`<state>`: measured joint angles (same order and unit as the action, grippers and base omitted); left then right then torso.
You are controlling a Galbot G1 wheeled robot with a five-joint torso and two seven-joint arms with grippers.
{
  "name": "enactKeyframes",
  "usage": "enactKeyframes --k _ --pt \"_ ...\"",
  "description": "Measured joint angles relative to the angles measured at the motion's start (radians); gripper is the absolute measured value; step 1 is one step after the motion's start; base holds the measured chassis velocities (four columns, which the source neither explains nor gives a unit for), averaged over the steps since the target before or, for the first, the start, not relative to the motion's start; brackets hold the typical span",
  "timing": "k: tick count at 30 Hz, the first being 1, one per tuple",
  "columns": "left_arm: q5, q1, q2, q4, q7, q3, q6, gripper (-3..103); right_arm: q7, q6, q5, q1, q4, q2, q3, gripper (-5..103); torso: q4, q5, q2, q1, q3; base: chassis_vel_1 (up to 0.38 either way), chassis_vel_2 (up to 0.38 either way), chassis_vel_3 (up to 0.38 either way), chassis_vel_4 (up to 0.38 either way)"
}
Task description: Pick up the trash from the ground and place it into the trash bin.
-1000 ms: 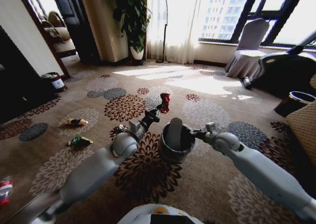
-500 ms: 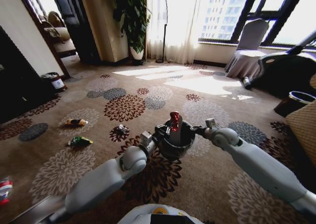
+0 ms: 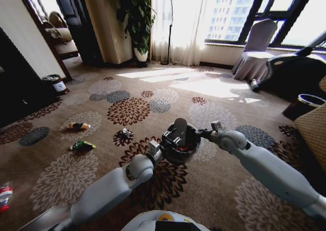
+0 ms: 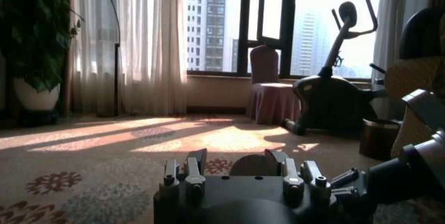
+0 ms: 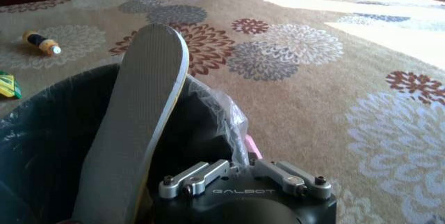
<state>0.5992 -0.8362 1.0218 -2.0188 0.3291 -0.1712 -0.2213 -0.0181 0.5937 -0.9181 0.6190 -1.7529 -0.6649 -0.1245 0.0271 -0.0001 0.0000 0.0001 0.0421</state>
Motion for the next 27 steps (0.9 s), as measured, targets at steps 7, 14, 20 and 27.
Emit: enactKeyframes --k 7,14,20,27 --pt "0.018 -0.128 -0.055 0.031 0.103 0.255 -0.061 86 0.0 -0.049 0.075 0.095 -0.038 0.022 0.073 1 0.0004 -0.0001 0.0 0.0 0.0 0.0 0.0 0.0 0.0" --pt "-0.002 -0.178 -0.037 0.099 0.131 0.281 -0.063 100 0.0 -0.053 0.102 0.152 -0.061 0.034 0.126 1 0.0 -0.0001 0.0 0.0 0.0 0.0 0.0 0.0 0.0" --pt "-0.027 -0.191 -0.011 0.139 0.13 0.272 -0.056 100 0.0 -0.052 0.103 0.217 -0.077 0.056 0.194 1 0.0 0.0001 0.0 0.0 0.0 0.0 0.0 0.0 0.0" --pt "-0.03 -0.2 0.009 0.148 0.144 0.261 -0.075 100 0.0 -0.067 0.108 0.272 -0.095 0.074 0.226 1 -0.0001 0.0001 0.0 0.0 0.0 0.038 0.034 0.045 0.039"
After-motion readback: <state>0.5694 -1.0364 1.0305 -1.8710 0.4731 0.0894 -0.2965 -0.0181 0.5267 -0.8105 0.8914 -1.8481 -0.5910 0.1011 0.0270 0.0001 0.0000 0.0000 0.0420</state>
